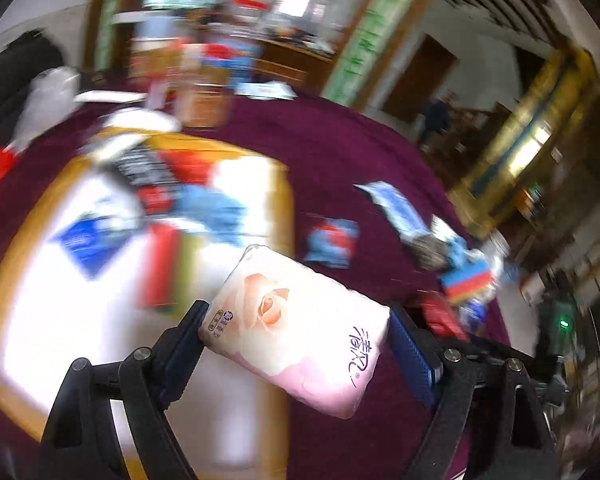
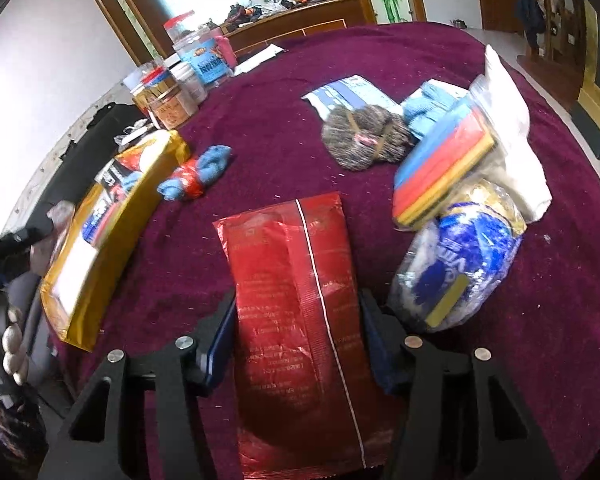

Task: Organize soft objects
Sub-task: 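Lower the pink tissue pack and red pouch onto the white tray and open both tools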

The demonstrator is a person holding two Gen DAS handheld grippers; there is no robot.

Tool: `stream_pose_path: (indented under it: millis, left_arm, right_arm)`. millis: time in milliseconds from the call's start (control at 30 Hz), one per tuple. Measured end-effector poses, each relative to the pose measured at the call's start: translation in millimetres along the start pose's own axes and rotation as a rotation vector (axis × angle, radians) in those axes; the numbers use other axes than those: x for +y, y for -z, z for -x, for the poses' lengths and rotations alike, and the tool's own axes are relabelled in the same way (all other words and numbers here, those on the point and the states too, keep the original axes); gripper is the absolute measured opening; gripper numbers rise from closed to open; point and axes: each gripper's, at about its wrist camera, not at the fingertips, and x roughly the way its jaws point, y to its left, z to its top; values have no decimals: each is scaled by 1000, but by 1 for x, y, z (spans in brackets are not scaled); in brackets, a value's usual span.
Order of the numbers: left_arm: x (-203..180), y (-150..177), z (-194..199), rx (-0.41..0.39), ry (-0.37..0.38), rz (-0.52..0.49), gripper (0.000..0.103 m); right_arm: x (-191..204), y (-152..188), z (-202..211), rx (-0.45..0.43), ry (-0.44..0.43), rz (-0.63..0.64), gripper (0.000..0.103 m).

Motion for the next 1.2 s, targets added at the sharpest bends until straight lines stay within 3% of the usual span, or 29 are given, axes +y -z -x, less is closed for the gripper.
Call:
stream_pose_path:
  millis: [133, 267, 400, 667, 833, 1000, 1067, 1200]
  left_arm:
    - [71, 2, 30, -22, -143, 83, 89]
    - [123, 7, 35, 14, -259, 142, 89]
    - [148, 8, 24, 51, -334, 140, 90]
    - [162, -8, -18, 141, -443, 88, 92]
    - [164, -9, 2, 125, -347, 152, 93]
    - [168, -2, 40, 37, -322, 169, 93]
    - [174, 1, 51, 7, -274, 195, 93]
    - [179, -1, 43, 13, -231, 220, 93]
  right_arm:
    - [22, -9, 7, -13, -20, 25, 56]
    - [55, -22, 9, -18, -53, 59, 56]
    - [98, -31, 2, 4, -97, 111, 56]
    - [196, -35, -31, 104, -188, 244, 56]
    - [248, -29, -59, 180, -195, 357, 56]
    - [281, -24, -87, 253, -206, 416, 56]
    - [292, -23, -101, 294, -217, 424, 56]
    - [309, -21, -127, 375, -223, 450, 56]
